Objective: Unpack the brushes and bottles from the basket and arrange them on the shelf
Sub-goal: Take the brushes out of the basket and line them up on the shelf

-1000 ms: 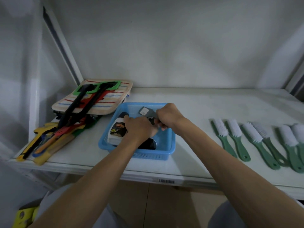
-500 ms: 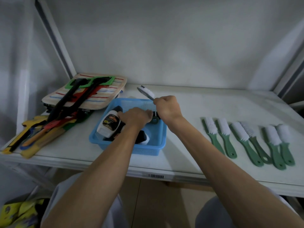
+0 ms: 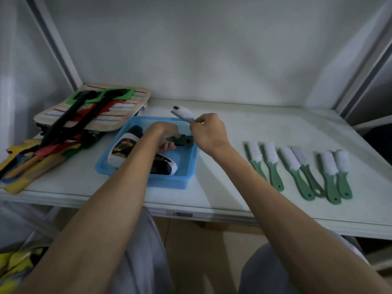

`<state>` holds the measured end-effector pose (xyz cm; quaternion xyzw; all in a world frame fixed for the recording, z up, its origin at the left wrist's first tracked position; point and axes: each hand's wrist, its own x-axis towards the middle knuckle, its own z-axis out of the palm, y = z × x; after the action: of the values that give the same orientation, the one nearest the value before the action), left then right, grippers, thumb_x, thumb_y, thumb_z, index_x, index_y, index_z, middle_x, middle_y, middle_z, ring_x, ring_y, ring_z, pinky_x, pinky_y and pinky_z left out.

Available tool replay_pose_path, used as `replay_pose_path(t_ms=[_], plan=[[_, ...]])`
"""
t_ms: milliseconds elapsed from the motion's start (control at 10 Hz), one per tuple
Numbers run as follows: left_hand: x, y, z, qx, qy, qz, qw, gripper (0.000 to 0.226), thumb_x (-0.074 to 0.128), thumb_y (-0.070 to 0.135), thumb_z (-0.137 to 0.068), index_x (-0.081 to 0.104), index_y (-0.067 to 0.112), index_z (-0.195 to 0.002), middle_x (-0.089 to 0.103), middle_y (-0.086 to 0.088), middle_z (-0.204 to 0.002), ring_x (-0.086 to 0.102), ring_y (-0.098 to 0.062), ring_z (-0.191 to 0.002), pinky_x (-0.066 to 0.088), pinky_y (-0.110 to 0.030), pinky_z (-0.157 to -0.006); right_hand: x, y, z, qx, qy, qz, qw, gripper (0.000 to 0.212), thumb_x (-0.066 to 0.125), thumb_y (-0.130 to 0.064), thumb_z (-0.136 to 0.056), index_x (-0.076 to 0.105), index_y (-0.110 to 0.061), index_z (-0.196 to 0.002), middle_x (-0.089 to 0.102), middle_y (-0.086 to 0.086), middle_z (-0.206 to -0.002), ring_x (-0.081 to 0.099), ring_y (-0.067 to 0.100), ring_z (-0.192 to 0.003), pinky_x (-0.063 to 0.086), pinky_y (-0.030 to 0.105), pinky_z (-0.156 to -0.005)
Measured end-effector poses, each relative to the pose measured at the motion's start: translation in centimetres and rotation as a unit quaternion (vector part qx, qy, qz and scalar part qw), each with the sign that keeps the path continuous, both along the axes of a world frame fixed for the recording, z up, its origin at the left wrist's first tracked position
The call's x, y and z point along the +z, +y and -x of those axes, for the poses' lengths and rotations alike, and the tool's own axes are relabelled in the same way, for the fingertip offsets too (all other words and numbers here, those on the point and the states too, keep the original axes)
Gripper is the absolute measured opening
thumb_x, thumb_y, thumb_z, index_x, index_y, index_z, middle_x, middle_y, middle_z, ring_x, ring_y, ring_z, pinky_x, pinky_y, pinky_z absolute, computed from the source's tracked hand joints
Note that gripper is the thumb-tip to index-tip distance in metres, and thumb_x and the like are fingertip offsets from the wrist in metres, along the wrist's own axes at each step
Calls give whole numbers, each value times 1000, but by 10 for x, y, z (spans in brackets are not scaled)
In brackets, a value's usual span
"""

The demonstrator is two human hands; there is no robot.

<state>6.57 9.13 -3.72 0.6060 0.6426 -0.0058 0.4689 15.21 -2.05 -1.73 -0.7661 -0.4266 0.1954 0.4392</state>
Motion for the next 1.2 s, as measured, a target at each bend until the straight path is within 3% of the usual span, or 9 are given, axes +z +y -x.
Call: replay_pose_path(t_ms=[100, 300, 500, 600, 700, 800, 1000, 1100, 1200], plan=[[4, -8, 2, 13, -40, 4, 999, 13, 47, 13, -95, 53, 5, -87, 58, -6, -58, 46, -8, -51, 32, -17, -49, 1, -4, -6, 3, -4, 14, 1000, 27, 51, -9, -84, 66, 3, -103, 67, 16, -88, 60, 33, -78, 51, 37, -67], [49, -23, 31, 36, -65, -181, 981, 7, 51, 2, -89, 58, 0, -89, 62, -13, -64, 55, -18, -48, 46, -19, -37, 12, -14, -26, -33, 126, 45, 990, 2, 42, -5, -91, 42, -5, -92, 37, 1, -68, 34, 17, -57, 25, 27, -48], [41, -77, 10, -112, -187, -242, 945, 21, 56, 17, -97, 70, 4, -88, 67, -9, -71, 62, -8, -51, 48, -20, -51, 9, -37, -53, -113, 248, 17, 962, 32, 40, -8, -97, 35, -18, -67, 37, 1, -70, 44, 13, -61, 40, 16, -38], [22, -102, -28, -172, -157, -229, 945, 30, 59, 22, -95, 68, 0, -77, 67, -11, -65, 62, -20, -55, 50, -25, -58, 3, -46, -62, -53, 71, 144, 986, 11, 51, -8, -95, 58, -13, -88, 62, 10, -100, 62, 27, -109, 47, 14, -61], [-1, -118, -47, -206, -96, -180, 957, 26, 56, 19, -93, 61, 6, -71, 68, -11, -66, 63, -21, -53, 51, -26, -58, -2, -59, -65, -96, 66, 150, 982, 8, 52, -6, -94, 56, -11, -90, 63, 17, -110, 58, 28, -120, 49, 17, -72], [-19, -126, -58, -230, -65, -125, 963, 18, 53, 12, -92, 64, 5, -79, 67, -10, -64, 60, -18, -50, 51, -26, -56, -18, -74, -63, -116, 73, 137, 981, 33, 47, -9, -96, 52, 1, -127, 60, 19, -121, 59, 32, -114, 46, 32, -87], [-28, -125, -68, -215, -51, -136, 966, 17, 49, 5, -87, 66, 3, -91, 72, -16, -78, 69, -27, -64, 60, -38, -63, -44, -92, -61, -148, 88, 160, 972, 45, 49, -13, -87, 45, 13, -124, 55, 19, -97, 56, 28, -88, 40, 30, -68], [-16, -128, -65, -233, 32, -261, 936, 8, 52, 4, -83, 57, 0, -85, 65, -14, -84, 66, -29, -74, 50, -31, -53, -40, -102, -66, -117, 51, 180, 975, 22, 51, -9, -87, 55, 8, -101, 58, 16, -85, 58, 26, -76, 40, 25, -61], [-14, -132, -63, -253, 115, -382, 881, 20, 54, -3, -84, 58, -2, -103, 62, -20, -105, 64, -38, -97, 43, -33, -63, -39, -107, -63, -90, 21, 199, 976, 14, 51, -5, -83, 58, 3, -74, 62, 16, -76, 61, 29, -70, 45, 26, -57]])
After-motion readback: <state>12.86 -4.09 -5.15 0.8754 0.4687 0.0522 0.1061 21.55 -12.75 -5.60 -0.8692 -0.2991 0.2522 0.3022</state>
